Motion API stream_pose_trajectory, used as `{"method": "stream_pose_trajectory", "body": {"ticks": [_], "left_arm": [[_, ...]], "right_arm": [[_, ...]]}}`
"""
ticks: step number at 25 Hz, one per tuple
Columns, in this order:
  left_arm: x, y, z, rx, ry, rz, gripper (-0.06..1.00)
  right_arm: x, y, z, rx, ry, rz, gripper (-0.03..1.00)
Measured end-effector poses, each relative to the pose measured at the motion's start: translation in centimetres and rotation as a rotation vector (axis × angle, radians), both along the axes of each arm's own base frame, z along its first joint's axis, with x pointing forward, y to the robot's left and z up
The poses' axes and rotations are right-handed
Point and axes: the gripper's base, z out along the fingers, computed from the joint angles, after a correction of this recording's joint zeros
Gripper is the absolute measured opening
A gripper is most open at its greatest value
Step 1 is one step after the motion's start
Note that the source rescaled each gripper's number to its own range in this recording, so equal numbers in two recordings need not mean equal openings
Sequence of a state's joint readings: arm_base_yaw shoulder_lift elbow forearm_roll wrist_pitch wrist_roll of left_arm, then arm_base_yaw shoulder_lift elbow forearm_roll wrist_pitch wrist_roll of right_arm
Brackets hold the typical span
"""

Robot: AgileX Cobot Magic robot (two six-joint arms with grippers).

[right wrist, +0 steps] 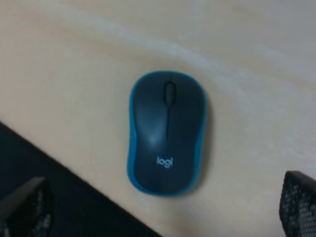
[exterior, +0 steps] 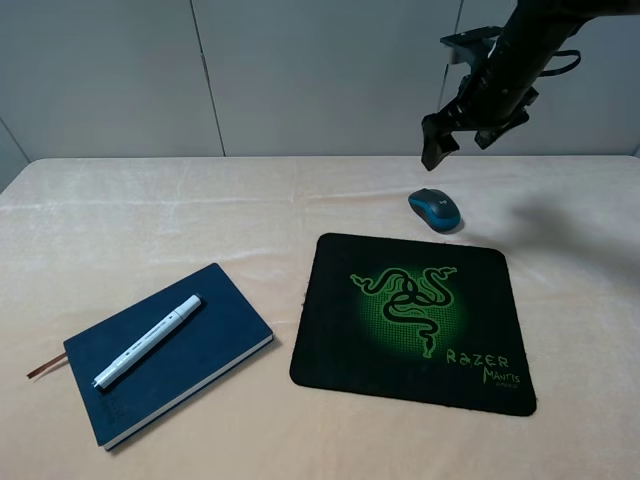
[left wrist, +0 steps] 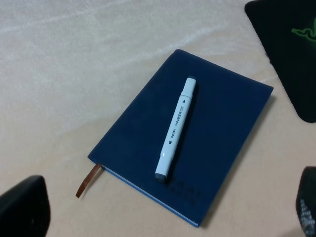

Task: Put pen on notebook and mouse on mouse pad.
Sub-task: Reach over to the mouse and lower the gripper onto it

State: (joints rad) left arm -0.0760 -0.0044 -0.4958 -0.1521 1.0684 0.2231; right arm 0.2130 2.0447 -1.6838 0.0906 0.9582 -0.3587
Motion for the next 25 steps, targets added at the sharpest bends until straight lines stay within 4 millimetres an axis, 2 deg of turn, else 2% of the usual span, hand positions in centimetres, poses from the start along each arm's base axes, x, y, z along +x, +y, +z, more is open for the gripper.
{"method": "stream_pose_trajectory", "body": {"ticks": [5, 25], "left_arm": [[0.0, 0.0, 0.0, 0.000, 0.000, 0.000, 1.00], [0.0, 0.0, 0.0, 0.000, 0.001, 0.000, 1.00]], "right_arm": [[1.1, 0.3, -2.3, -0.014, 0.071, 0.004, 1.00], [2.2, 0.9, -9.6, 0.008, 0.184, -0.014, 1.00]]}}
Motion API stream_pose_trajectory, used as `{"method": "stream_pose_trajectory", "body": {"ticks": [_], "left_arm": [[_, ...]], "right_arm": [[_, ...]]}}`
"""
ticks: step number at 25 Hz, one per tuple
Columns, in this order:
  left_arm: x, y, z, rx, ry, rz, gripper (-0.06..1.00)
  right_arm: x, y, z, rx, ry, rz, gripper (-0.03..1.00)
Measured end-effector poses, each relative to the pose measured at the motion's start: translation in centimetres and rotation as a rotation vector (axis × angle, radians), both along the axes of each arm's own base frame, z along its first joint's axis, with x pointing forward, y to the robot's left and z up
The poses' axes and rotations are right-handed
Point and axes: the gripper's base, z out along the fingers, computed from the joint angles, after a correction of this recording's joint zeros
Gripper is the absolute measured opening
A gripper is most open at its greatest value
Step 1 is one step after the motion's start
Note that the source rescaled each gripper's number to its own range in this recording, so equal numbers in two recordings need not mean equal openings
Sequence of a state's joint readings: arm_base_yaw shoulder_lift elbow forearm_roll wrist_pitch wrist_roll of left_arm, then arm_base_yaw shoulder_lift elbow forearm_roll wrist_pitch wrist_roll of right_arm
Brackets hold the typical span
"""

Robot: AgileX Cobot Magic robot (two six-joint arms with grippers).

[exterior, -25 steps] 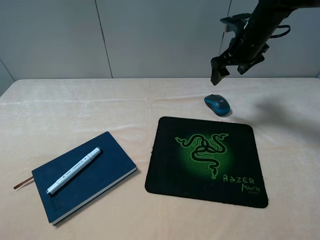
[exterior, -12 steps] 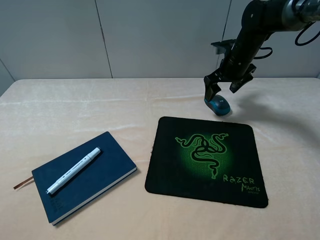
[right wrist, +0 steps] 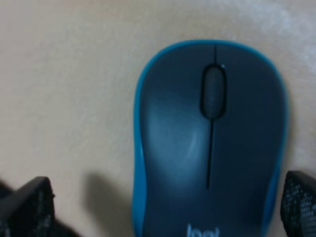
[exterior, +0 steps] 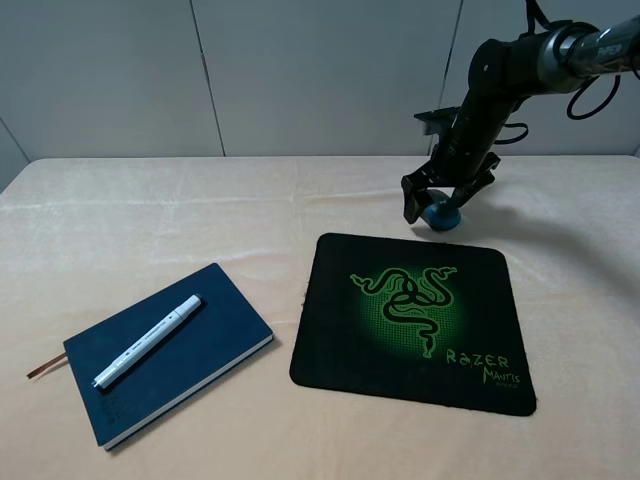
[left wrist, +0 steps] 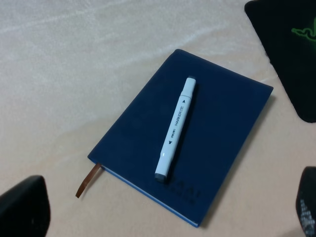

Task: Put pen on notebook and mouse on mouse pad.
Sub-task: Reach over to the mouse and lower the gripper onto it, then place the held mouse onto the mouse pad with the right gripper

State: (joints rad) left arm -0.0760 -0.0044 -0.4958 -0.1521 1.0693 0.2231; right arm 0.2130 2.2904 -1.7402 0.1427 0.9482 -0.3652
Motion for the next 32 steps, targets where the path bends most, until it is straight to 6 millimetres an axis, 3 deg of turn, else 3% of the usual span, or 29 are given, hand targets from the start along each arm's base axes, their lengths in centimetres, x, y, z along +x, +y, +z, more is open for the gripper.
{"method": "stream_pose_trajectory", "body": {"ticks": [8, 9, 10, 12, 14, 26, 32], "left_arm": [[0.0, 0.0, 0.0, 0.000, 0.000, 0.000, 1.00], [0.0, 0.0, 0.0, 0.000, 0.000, 0.000, 1.00], [0.0, 0.0, 0.0, 0.000, 0.000, 0.000, 1.00], [0.0, 0.0, 0.0, 0.000, 0.000, 0.000, 1.00], [0.0, 0.0, 0.0, 0.000, 0.000, 0.000, 1.00], [0.0, 0.0, 0.0, 0.000, 0.000, 0.000, 1.00], [0.0, 0.0, 0.0, 0.000, 0.000, 0.000, 1.00]], "right_arm": [[0.1, 0.0, -0.9, -0.001, 0.005, -0.008, 0.98], [0.1, 0.0, -0.9, -0.001, 0.005, -0.009, 0.91], [0.1, 0.0, -0.9, -0.001, 0.005, -0.009, 0.78], [0.2, 0.0, -0.9, -0.002, 0.003, -0.010, 0.45], [0.2, 0.0, -0.9, -0.003, 0.000, -0.010, 0.03], [0.4, 0.1, -0.4, -0.001, 0.001, -0.012, 0.00], [1.4, 0.4, 3.0, 0.016, -0.002, -0.051, 0.00]]}}
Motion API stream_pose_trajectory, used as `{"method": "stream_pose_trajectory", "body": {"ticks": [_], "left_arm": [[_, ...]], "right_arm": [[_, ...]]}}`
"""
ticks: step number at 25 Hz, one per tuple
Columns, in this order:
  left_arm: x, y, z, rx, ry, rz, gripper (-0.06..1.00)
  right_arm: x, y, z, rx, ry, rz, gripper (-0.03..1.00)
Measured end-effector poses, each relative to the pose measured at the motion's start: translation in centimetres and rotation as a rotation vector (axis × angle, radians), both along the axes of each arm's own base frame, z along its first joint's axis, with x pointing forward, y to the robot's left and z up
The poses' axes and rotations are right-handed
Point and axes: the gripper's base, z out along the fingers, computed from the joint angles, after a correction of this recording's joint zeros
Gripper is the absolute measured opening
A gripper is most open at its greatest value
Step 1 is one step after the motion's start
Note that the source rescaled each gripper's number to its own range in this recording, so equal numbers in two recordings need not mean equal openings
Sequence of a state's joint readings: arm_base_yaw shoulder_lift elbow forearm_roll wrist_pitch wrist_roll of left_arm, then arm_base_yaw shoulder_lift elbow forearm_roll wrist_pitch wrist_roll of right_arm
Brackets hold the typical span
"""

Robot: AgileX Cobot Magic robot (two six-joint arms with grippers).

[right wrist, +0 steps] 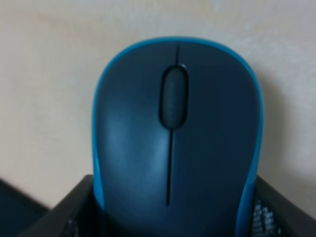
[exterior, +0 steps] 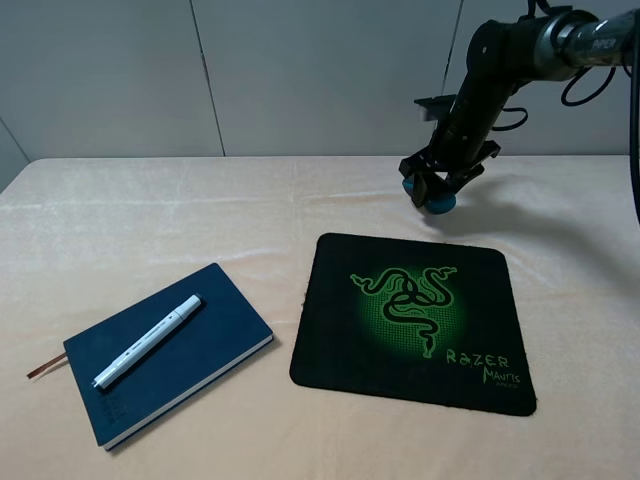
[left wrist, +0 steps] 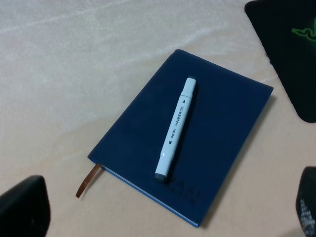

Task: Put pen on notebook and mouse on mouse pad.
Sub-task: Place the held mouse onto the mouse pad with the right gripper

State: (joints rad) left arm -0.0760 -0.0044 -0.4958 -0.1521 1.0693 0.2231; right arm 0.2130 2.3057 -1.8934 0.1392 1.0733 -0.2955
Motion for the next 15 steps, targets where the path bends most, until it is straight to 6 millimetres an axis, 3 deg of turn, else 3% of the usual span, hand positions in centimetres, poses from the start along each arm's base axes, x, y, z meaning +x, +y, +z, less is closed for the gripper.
{"method": "stream_pose_trajectory", "body": {"ticks": [6, 11, 15], "left_arm": [[0.0, 0.0, 0.0, 0.000, 0.000, 0.000, 1.00], [0.0, 0.0, 0.0, 0.000, -0.001, 0.000, 1.00], [0.0, 0.0, 0.0, 0.000, -0.001, 0.000, 1.00]], "right_arm": [[-0.9, -0.1, 4.0, 0.009, 0.011, -0.025, 0.00], [-1.6, -0.3, 5.9, 0.020, 0.016, -0.081, 0.00], [-2.5, 1.1, 7.6, 0.027, -0.009, -0.064, 0.00]]}}
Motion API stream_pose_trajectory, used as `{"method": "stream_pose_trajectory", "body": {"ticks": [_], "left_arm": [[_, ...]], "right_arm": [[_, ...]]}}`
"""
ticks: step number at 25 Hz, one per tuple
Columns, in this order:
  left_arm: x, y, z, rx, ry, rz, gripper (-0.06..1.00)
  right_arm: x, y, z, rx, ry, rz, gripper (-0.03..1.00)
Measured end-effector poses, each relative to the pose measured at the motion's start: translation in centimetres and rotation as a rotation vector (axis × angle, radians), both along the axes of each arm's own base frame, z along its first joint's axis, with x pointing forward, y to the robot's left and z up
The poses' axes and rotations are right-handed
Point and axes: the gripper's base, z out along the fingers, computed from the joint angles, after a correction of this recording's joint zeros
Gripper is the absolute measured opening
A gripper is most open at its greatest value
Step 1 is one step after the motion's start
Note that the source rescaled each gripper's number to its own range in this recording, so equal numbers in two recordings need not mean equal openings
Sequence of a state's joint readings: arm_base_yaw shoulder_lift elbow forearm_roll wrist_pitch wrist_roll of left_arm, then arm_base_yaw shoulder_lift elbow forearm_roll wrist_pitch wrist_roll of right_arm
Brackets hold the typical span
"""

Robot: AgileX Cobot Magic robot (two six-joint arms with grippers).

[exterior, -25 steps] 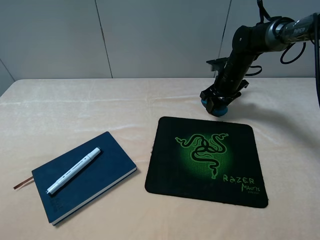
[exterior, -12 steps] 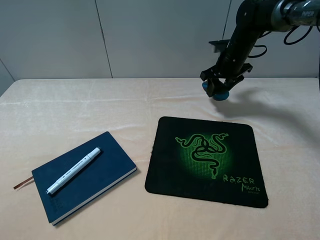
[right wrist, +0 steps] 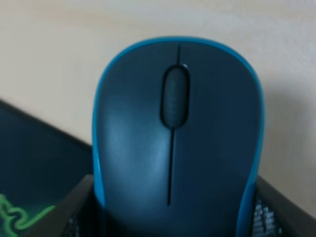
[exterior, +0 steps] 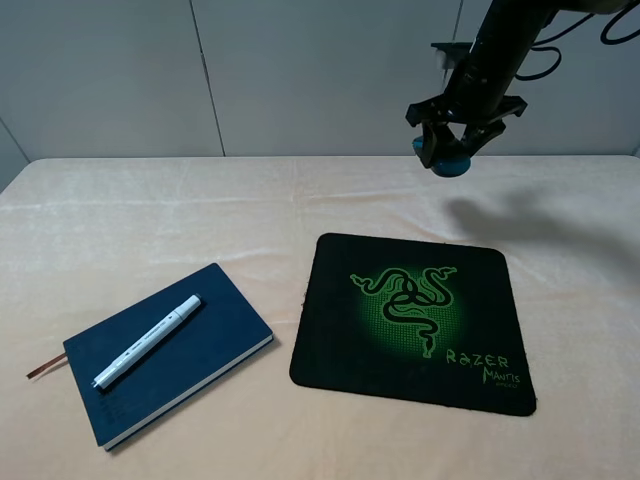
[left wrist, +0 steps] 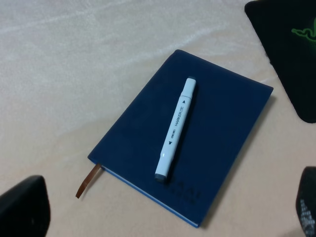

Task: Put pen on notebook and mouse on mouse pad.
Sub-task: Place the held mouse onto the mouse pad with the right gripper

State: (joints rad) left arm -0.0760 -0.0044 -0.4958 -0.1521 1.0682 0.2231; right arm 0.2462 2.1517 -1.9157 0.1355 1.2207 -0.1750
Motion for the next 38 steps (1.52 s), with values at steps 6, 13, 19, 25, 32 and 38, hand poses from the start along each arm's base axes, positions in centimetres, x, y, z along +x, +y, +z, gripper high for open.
{"method": "stream_pose_trajectory", "body": {"ticks": [6, 13, 19, 25, 32, 38], "left_arm": [[0.0, 0.0, 0.0, 0.000, 0.000, 0.000, 1.00], [0.0, 0.0, 0.0, 0.000, 0.000, 0.000, 1.00], [0.0, 0.0, 0.0, 0.000, 0.000, 0.000, 1.00], [0.0, 0.0, 0.0, 0.000, 0.000, 0.000, 1.00], [0.0, 0.0, 0.0, 0.000, 0.000, 0.000, 1.00], [0.0, 0.0, 0.0, 0.000, 0.000, 0.000, 1.00]], "right_arm": [[-3.6, 3.9, 1.0, -0.010, 0.020, 0.100, 0.00], [-8.5, 5.5, -0.7, -0.035, 0.052, 0.129, 0.00], [-12.2, 4.4, -2.8, -0.035, 0.029, 0.109, 0.00], [-14.4, 3.1, -6.7, -0.054, 0.035, 0.095, 0.00], [-15.6, 2.4, -9.1, -0.045, -0.008, 0.080, 0.00], [-15.9, 2.1, -9.9, -0.037, -0.038, 0.074, 0.00]]}}
